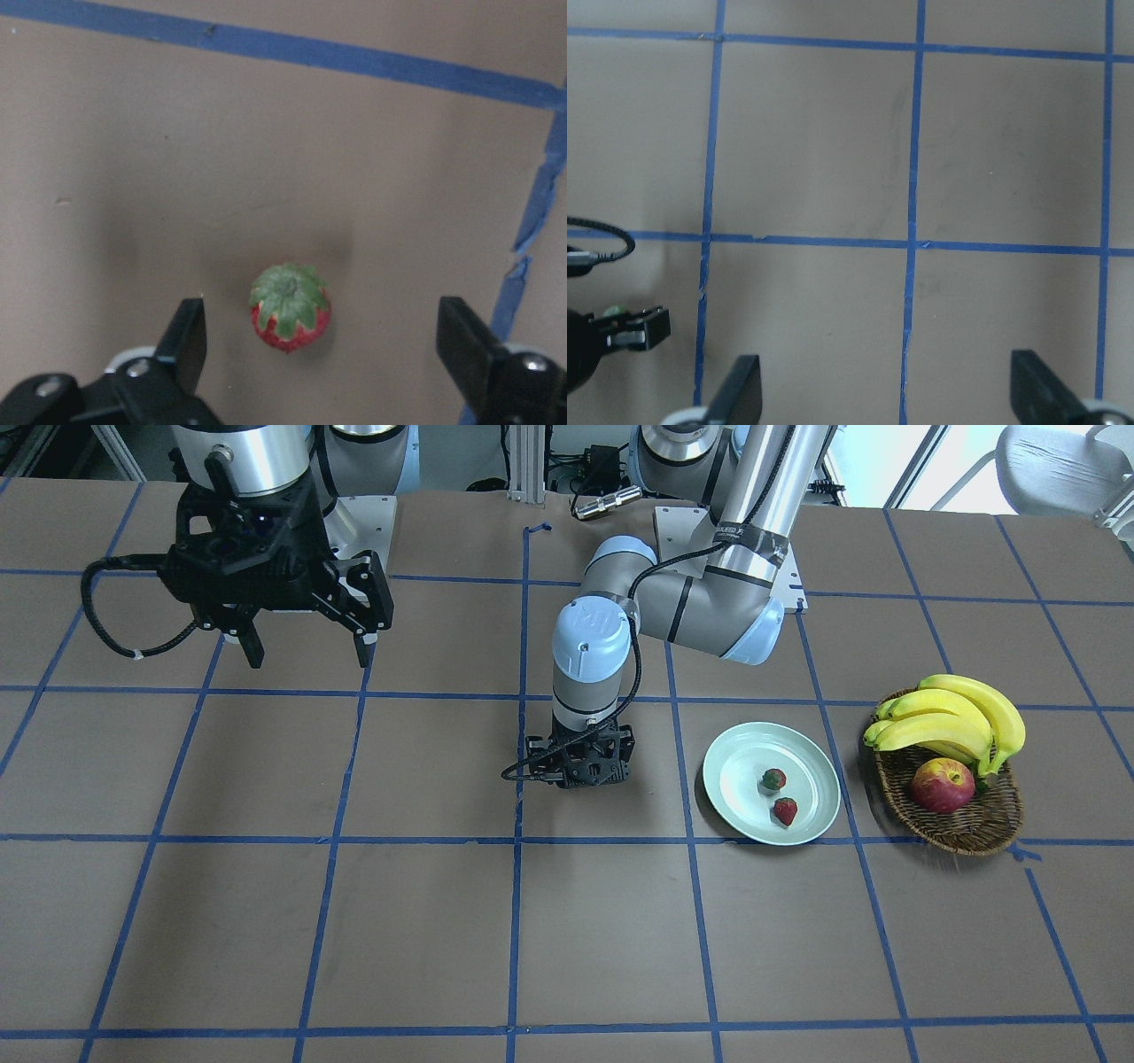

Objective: Collect all strawberries into plate
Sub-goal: 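Grasp the last mid-table strawberry with left gripper while right arm withdraws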

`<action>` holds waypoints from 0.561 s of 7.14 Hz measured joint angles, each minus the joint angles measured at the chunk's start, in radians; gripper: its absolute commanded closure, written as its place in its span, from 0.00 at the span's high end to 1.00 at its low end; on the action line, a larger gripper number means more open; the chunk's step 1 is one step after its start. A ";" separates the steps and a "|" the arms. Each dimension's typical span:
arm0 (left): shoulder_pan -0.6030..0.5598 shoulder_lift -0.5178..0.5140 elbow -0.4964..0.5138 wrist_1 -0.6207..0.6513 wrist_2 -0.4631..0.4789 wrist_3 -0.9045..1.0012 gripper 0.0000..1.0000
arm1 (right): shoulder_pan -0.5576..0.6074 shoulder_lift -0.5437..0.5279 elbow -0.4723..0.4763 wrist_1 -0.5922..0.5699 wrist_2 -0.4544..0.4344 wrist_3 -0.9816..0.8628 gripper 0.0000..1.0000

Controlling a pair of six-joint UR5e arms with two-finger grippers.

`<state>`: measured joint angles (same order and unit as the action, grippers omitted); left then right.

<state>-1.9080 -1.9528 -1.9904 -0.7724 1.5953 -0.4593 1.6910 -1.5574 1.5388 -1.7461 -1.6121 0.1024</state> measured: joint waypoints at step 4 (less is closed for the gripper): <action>0.000 -0.003 0.000 0.001 0.005 0.061 0.00 | -0.042 -0.024 0.001 0.007 -0.007 0.109 1.00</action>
<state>-1.9083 -1.9558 -1.9908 -0.7714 1.5999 -0.3979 1.6492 -1.5814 1.5399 -1.7391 -1.6192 0.2113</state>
